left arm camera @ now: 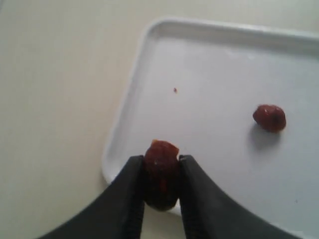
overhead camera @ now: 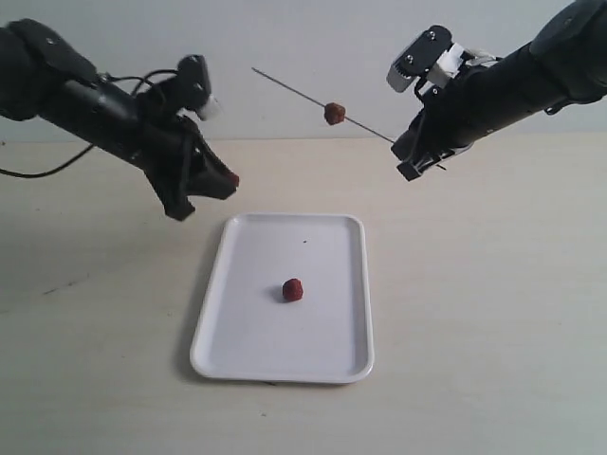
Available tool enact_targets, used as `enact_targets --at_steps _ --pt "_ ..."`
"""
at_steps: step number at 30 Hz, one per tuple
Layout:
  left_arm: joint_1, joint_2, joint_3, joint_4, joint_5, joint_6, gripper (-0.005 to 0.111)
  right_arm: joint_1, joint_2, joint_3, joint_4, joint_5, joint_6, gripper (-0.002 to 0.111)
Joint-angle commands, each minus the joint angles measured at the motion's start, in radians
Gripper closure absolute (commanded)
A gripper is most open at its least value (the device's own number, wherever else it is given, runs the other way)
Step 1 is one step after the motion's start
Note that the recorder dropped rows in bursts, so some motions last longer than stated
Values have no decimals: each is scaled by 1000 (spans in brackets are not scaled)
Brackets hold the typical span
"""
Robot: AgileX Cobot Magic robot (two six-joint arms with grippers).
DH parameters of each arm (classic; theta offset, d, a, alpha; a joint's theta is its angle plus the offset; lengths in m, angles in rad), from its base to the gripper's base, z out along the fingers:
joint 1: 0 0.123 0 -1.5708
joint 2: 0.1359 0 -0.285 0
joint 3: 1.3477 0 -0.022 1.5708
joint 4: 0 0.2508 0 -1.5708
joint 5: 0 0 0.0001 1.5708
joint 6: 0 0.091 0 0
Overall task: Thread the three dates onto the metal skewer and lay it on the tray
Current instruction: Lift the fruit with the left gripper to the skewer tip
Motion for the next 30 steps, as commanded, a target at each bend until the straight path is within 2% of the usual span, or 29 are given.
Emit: enact_targets --at_steps 1,5,10,17,23,27,30 --pt "108 -13 2 -285 124 70 82 -2 -9 -5 -120 83 10 108" --pt "179 -13 2 -441 279 72 82 -2 -9 -5 -120 90 10 108" --pt "252 -13 2 -526 459 62 82 -2 -9 -5 -110 108 -6 108" --pt "315 -13 2 -556 459 25 82 -66 -9 -5 153 255 -256 108" --pt "329 -13 2 -556 459 17 82 -185 -9 -5 243 572 -419 108" --pt "327 -13 2 -556 459 5 82 -207 -2 -5 232 646 -443 108" --pt "327 -13 2 -556 459 5 82 -205 19 -5 225 670 -539 108"
